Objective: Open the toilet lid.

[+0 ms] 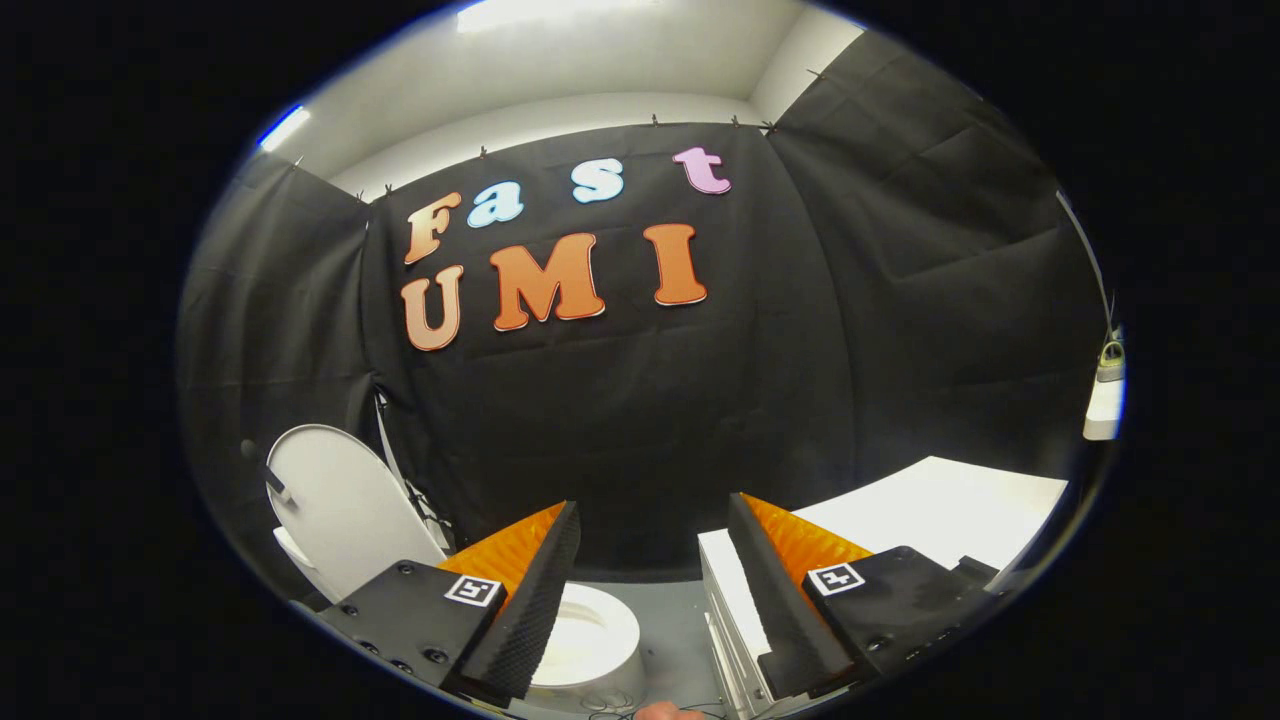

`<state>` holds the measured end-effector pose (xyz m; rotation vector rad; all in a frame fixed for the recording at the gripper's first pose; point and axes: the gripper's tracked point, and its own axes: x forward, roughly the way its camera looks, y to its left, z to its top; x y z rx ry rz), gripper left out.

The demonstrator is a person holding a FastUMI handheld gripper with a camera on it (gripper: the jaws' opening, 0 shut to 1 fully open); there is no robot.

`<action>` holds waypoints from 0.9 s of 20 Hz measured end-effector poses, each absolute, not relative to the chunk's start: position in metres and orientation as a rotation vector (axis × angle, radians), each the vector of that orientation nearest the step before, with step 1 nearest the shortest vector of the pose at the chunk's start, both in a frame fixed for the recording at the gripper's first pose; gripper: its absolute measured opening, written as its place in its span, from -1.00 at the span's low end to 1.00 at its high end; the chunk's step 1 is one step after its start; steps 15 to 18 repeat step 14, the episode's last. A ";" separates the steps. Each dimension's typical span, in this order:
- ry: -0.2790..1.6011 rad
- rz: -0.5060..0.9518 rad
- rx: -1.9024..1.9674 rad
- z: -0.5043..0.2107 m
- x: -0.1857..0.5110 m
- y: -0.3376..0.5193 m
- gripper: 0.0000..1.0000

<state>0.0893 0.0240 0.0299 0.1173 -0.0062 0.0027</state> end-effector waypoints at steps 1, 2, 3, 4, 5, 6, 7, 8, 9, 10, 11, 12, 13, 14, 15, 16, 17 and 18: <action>-0.005 0.004 0.117 0.030 0.090 0.024 0.91; -0.003 0.004 0.117 0.029 0.089 0.025 0.91; -0.002 0.005 0.117 0.028 0.089 0.025 0.91; -0.002 0.005 0.116 0.029 0.089 0.026 0.91; -0.003 0.004 0.116 0.029 0.090 0.026 0.91; -0.005 0.004 0.116 0.031 0.089 0.025 0.91; -0.005 0.004 0.116 0.031 0.089 0.025 0.91; -0.004 0.004 0.116 0.029 0.088 0.026 0.91; -0.004 0.003 0.115 0.030 0.088 0.026 0.91; -0.004 0.003 0.115 0.031 0.089 0.027 0.91; -0.005 0.002 0.114 0.030 0.089 0.027 0.91; -0.008 0.000 0.114 0.031 0.088 0.026 0.91; -0.011 0.000 0.114 0.032 0.087 0.026 0.91; -0.012 -0.001 0.115 0.032 0.088 0.026 0.91; -0.012 -0.001 0.115 0.032 0.088 0.026 0.91; -0.012 -0.001 0.115 0.032 0.088 0.026 0.91; -0.012 -0.001 0.115 0.032 0.088 0.026 0.91; -0.012 -0.001 0.115 0.032 0.088 0.026 0.91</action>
